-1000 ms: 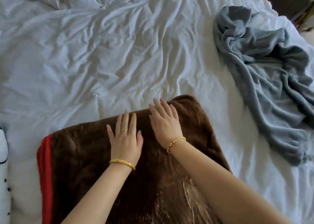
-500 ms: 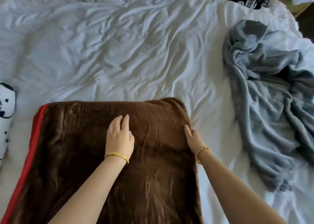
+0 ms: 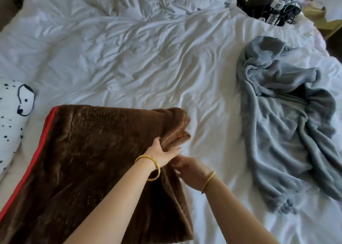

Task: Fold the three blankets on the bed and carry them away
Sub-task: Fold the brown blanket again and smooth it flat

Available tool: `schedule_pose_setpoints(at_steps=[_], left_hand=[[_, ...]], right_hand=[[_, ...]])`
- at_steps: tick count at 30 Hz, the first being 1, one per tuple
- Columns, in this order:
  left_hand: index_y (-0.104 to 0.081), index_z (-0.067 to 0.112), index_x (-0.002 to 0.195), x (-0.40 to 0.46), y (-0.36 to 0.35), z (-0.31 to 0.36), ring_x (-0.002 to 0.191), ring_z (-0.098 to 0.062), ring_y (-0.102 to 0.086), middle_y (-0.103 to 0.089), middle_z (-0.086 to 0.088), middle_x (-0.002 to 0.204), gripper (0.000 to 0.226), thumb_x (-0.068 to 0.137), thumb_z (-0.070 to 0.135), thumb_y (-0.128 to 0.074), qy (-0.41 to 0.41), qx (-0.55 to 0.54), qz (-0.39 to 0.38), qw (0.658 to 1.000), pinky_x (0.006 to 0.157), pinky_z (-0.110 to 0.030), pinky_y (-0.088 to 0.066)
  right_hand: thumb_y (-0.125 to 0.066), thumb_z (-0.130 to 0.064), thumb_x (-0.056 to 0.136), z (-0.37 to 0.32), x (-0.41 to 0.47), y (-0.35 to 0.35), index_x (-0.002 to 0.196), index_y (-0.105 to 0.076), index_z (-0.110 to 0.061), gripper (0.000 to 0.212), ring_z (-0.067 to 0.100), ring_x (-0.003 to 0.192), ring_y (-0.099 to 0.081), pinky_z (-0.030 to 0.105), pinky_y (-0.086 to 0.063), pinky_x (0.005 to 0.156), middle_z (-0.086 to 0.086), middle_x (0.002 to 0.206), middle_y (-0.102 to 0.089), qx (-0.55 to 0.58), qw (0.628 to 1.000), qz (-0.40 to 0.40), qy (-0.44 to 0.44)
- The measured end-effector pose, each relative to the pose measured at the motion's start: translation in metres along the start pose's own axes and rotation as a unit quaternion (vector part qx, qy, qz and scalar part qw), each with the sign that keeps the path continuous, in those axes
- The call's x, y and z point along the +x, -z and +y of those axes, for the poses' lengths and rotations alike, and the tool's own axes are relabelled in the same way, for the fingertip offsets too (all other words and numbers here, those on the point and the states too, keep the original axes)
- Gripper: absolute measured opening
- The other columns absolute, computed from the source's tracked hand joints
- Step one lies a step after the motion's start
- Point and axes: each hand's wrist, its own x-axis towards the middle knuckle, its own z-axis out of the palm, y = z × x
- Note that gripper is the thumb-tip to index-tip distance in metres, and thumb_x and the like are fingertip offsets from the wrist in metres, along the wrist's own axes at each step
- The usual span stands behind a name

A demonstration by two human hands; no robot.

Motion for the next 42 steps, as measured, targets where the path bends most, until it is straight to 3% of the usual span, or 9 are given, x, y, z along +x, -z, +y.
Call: schedule_pose_setpoints(at_steps=[4, 7, 15, 18, 24, 30, 34, 38, 42], left_hand=[[-0.040, 0.018, 0.134, 0.000, 0.015, -0.010, 0.108, -0.026, -0.055, -0.057, -0.005, 0.118, 0.055, 0.085, 0.033, -0.060, 0.028, 0.011, 0.111, 0.993, 0.091, -0.032, -0.041], [-0.054, 0.016, 0.122, 0.000, 0.019, -0.022, 0.102, -0.025, -0.057, -0.061, -0.007, 0.114, 0.032, 0.092, 0.025, -0.051, 0.019, -0.030, 0.151, 0.988, 0.092, -0.034, -0.043], [-0.057, 0.021, 0.117, -0.009, 0.030, -0.035, 0.087, -0.014, -0.052, -0.057, 0.005, 0.092, 0.025, 0.093, 0.024, -0.049, -0.053, -0.080, 0.110, 0.989, 0.081, -0.026, -0.039], [-0.059, 0.024, 0.107, -0.010, 0.035, -0.033, 0.091, -0.017, -0.057, -0.058, 0.006, 0.091, 0.019, 0.092, 0.033, -0.050, -0.072, -0.081, 0.125, 0.986, 0.082, -0.028, -0.043], [-0.063, 0.020, 0.094, -0.007, 0.046, -0.037, 0.083, -0.015, -0.058, -0.061, 0.006, 0.084, 0.033, 0.093, 0.047, -0.043, -0.092, -0.087, 0.065, 0.990, 0.072, -0.026, -0.047], [-0.055, 0.011, 0.069, 0.005, 0.041, -0.033, 0.067, -0.018, -0.052, -0.054, -0.003, 0.067, 0.043, 0.099, 0.035, -0.035, -0.058, -0.032, 0.125, 0.990, 0.062, -0.028, -0.044], [-0.044, 0.018, 0.132, 0.006, 0.022, -0.023, 0.112, -0.023, -0.055, -0.053, -0.003, 0.127, 0.054, 0.092, 0.053, -0.039, -0.080, 0.050, 0.114, 0.989, 0.091, -0.035, -0.045], [-0.024, 0.021, 0.141, 0.011, -0.002, -0.001, 0.116, -0.026, -0.051, -0.040, -0.003, 0.135, 0.074, 0.083, 0.057, -0.052, -0.121, 0.151, 0.142, 0.971, 0.088, -0.039, -0.045], [-0.050, 0.016, 0.118, 0.030, 0.005, 0.009, 0.098, -0.028, -0.059, -0.056, -0.007, 0.114, 0.034, 0.093, 0.038, -0.044, -0.092, 0.191, 0.119, 0.970, 0.084, -0.039, -0.050]], right_hand=[[-0.027, 0.013, 0.080, 0.000, 0.004, -0.018, 0.125, -0.049, -0.013, 0.057, 0.006, 0.086, -0.056, 0.025, -0.037, 0.071, -0.006, 0.106, -0.063, -0.009, 1.000, -0.025, 0.008], [-0.035, 0.012, 0.088, -0.002, 0.011, -0.019, 0.113, -0.050, -0.008, 0.036, 0.012, 0.078, -0.065, 0.025, -0.048, 0.068, 0.005, 0.100, -0.068, 0.052, 0.994, 0.092, 0.038], [-0.061, -0.030, 0.088, -0.030, 0.048, -0.034, 0.125, -0.050, -0.020, 0.039, 0.013, 0.093, -0.063, 0.032, -0.054, 0.083, -0.001, 0.102, -0.065, -0.093, 0.956, 0.251, 0.117], [-0.061, -0.039, 0.086, -0.042, 0.063, -0.049, 0.116, -0.049, -0.022, 0.036, 0.012, 0.082, -0.060, 0.028, -0.051, 0.069, -0.002, 0.095, -0.060, -0.083, 0.941, 0.307, 0.111], [-0.048, -0.003, 0.085, -0.047, 0.073, -0.056, 0.115, -0.041, -0.013, 0.032, 0.014, 0.096, -0.051, 0.029, -0.044, 0.083, 0.003, 0.111, -0.048, -0.137, 0.855, 0.458, 0.202], [-0.048, 0.000, 0.078, -0.033, 0.061, -0.022, 0.121, -0.034, -0.004, 0.046, 0.032, 0.111, -0.044, 0.037, -0.042, 0.091, 0.013, 0.123, -0.037, -0.525, 0.767, 0.368, 0.026], [-0.049, -0.003, 0.082, -0.024, 0.059, -0.010, 0.112, -0.031, -0.008, 0.035, 0.032, 0.097, -0.057, 0.037, -0.046, 0.075, 0.010, 0.101, -0.055, -0.444, 0.802, 0.394, 0.071], [-0.049, -0.011, 0.089, -0.028, 0.062, 0.003, 0.094, -0.046, -0.016, 0.008, 0.022, 0.085, -0.055, 0.028, -0.041, 0.072, 0.000, 0.088, -0.056, -0.392, 0.810, 0.428, 0.089], [-0.045, -0.020, 0.092, -0.035, 0.062, 0.016, 0.085, -0.058, -0.007, 0.019, 0.026, 0.080, -0.055, 0.033, -0.044, 0.072, 0.010, 0.083, -0.060, -0.430, 0.816, 0.378, 0.082]])
